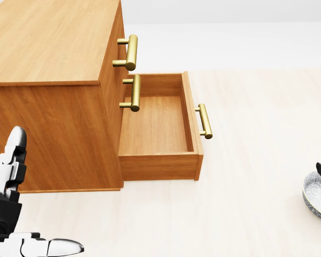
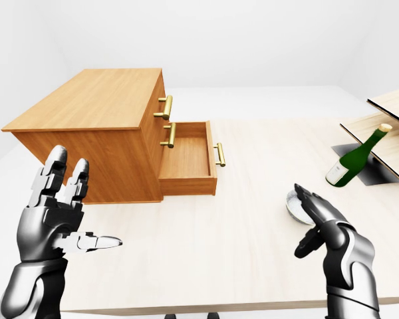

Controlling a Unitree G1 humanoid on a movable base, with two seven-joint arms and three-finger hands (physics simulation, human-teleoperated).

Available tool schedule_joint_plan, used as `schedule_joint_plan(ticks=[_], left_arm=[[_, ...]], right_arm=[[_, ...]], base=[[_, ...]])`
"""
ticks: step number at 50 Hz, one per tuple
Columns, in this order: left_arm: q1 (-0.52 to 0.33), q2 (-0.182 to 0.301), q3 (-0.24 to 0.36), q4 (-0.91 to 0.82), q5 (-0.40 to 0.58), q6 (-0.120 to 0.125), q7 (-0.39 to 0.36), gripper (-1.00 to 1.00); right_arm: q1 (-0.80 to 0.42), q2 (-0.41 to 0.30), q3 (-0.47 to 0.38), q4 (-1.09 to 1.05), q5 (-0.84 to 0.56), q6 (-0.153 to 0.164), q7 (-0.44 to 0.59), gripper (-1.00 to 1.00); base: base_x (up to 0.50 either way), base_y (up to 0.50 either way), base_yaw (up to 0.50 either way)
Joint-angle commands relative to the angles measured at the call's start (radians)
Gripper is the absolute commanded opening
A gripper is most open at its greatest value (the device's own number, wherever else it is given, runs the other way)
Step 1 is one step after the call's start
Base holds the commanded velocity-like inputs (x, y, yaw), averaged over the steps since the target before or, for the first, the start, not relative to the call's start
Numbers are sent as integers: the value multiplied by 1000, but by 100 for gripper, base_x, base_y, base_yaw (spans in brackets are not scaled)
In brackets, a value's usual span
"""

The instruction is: Put the bowl on top of the cabinet.

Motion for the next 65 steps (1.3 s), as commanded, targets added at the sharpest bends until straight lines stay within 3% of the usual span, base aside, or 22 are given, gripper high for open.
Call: schedule_joint_plan(ticks=[1, 22, 42, 65], left_arm=[[-26, 0, -12, 59, 13, 0, 17, 100], [-10, -2, -26, 60, 28, 0, 16, 100], [-16, -1, -29, 69, 32, 0, 18, 100], [-23, 1, -35, 92, 40, 0, 23, 100]], right_arm=[[-4, 3, 2, 61, 53, 0, -18, 100], [43, 3, -36, 40, 26, 0, 42, 100], [-60, -52, 17, 114, -39, 0, 42, 100], [-58, -76, 34, 210, -63, 0, 42, 100]], base=[[0, 0, 0], [0, 0, 0], [0, 0, 0], [0, 0, 0]])
